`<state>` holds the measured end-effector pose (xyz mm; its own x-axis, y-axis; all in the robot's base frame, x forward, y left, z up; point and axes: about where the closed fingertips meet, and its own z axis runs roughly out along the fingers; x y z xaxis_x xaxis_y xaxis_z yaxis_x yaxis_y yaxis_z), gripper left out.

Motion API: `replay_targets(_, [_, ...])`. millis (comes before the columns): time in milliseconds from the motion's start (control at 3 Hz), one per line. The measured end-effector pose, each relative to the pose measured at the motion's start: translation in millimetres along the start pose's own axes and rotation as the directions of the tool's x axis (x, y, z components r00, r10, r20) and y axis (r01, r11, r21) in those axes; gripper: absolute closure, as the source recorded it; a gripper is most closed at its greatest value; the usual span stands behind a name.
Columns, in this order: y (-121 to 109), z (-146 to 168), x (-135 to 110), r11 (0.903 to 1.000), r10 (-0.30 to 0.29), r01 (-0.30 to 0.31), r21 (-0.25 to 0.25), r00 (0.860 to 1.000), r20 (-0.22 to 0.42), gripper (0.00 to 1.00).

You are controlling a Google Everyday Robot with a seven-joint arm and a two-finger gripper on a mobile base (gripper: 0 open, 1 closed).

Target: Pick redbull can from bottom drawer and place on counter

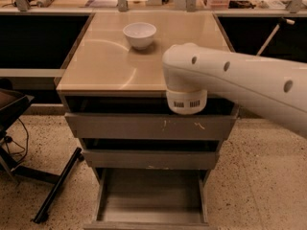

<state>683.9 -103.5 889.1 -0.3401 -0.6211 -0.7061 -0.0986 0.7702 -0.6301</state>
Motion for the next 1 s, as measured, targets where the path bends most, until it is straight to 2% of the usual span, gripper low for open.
replay_targets(333, [-0.4, 59.7, 16.7, 0.9953, 0.044, -0.051, -0.082, 0.995, -0.088, 1.00])
replay_targets(667, [13.2, 94.8, 32.1, 0.9876, 0.027, -0.051, -0.149, 0.987, -0.159, 1.00])
replay_targets(1000, [10.3, 93.5, 29.0, 0.9875, 0.026, -0.051, -0.149, 0.987, -0.160, 0.81])
